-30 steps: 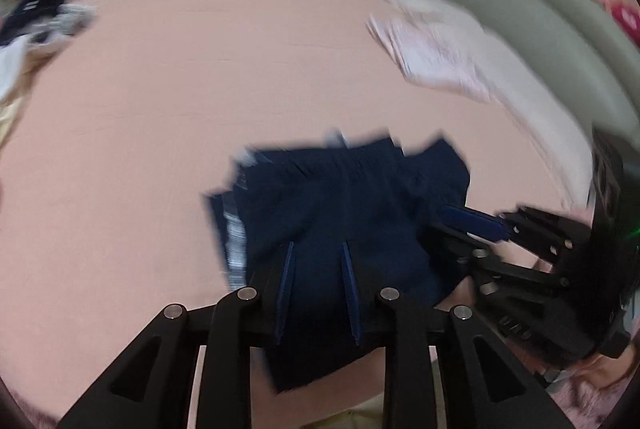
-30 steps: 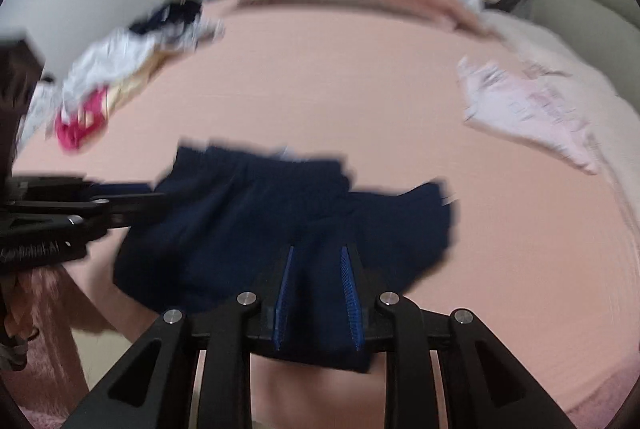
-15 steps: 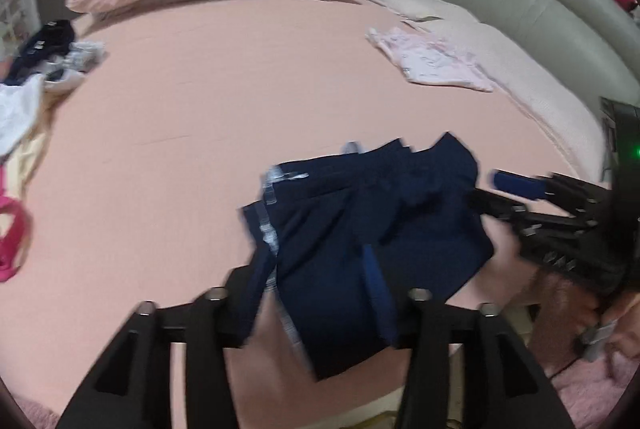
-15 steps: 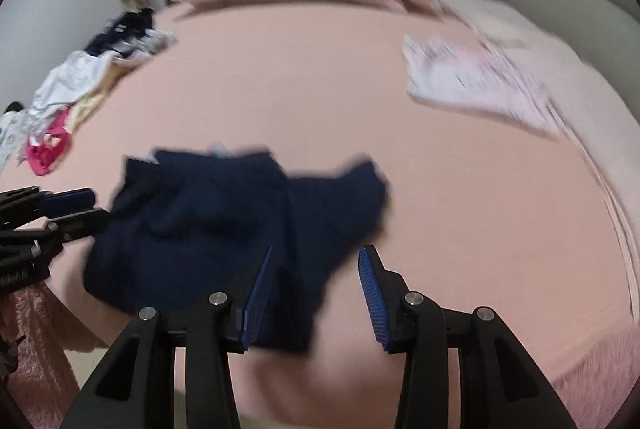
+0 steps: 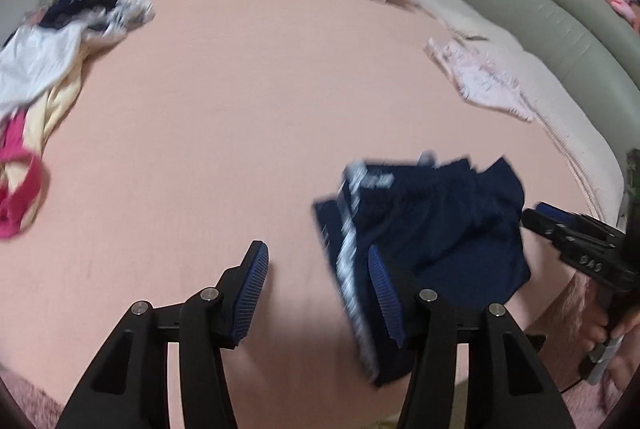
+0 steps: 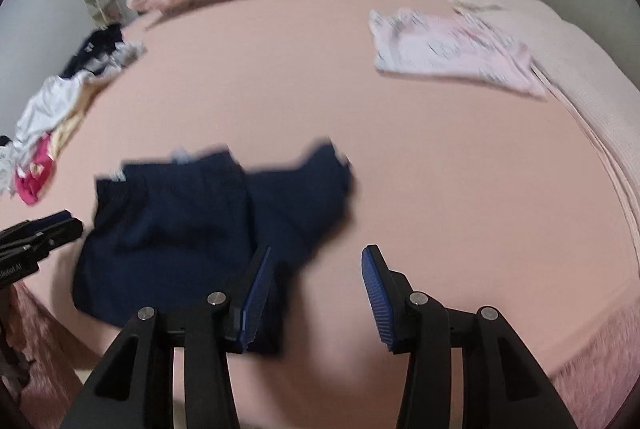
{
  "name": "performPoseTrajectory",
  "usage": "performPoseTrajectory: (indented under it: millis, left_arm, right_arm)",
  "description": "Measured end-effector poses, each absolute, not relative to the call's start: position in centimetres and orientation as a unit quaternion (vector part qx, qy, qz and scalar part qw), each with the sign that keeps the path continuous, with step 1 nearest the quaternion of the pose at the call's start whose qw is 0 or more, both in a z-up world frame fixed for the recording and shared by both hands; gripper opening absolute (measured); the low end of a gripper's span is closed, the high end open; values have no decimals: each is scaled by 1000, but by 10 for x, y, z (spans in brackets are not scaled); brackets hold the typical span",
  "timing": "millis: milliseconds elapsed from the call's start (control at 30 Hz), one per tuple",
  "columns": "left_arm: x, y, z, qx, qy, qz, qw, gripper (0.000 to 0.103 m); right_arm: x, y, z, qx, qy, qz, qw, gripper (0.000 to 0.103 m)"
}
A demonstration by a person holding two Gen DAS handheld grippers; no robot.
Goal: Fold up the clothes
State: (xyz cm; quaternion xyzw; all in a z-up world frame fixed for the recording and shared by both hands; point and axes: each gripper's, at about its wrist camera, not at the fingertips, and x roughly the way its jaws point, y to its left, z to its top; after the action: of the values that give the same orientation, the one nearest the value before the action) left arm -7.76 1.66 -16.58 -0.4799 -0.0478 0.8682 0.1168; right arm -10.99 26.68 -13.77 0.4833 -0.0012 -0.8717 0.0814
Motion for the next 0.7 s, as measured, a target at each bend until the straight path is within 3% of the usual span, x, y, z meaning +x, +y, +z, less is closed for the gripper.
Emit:
performPoseTrajectory:
  millis: [233,267,433,633,700]
  left_arm:
    - [-108,41,-183,-506,2,856,109,49]
    - [-110,32,-178,-505,-28,856,105,49]
    - [-95,20,-171,-505,-60,853,114,49]
    - [-70,18,-167,-506,-64,850,133,49]
    - [-69,25,-173,-514,-47,848,125,49]
  right_arm:
    - [-132,229,-159,481,69,-867,110,45]
    - [-130,231,-160,478,68,-870,101,42]
    - [-118,267,-133,444,12,-895,40,45]
    - [-114,274,-145,506,-67,-854,103,45]
    - [-108,265,-150,511,-43,-850,118,45]
